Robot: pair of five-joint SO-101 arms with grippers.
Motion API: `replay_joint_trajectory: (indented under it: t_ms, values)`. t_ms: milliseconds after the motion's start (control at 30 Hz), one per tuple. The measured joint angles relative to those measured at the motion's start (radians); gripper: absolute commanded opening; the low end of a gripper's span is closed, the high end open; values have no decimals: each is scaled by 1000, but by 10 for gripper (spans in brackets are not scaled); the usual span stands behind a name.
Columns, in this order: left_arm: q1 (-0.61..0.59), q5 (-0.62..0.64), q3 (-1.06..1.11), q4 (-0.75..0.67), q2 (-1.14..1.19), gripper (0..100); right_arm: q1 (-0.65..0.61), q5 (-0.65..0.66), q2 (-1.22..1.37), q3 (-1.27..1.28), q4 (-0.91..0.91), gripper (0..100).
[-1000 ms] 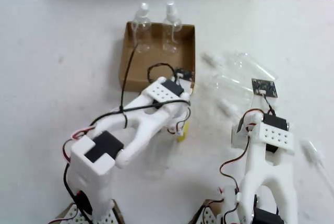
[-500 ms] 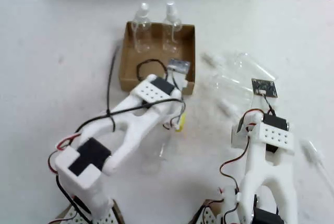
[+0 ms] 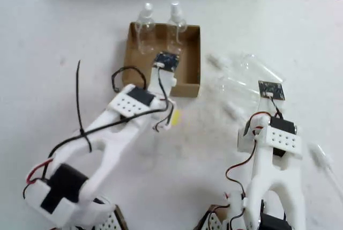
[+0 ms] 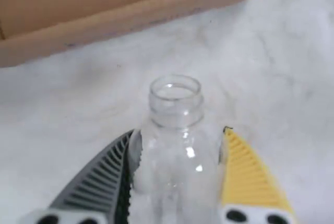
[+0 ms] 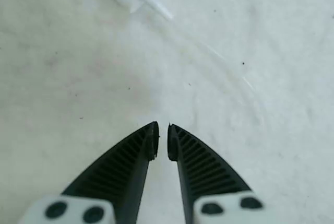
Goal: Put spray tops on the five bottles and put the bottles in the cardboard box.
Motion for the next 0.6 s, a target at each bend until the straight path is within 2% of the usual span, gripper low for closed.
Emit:
replay_joint_trajectory:
  t_ms: [300, 600]
  values:
    - [-37, -3, 227, -114, -322, 56, 0, 0, 0, 0, 0, 16]
    - [-48, -3, 502, -319, -675, 54, 0, 0, -8, 0, -41, 16]
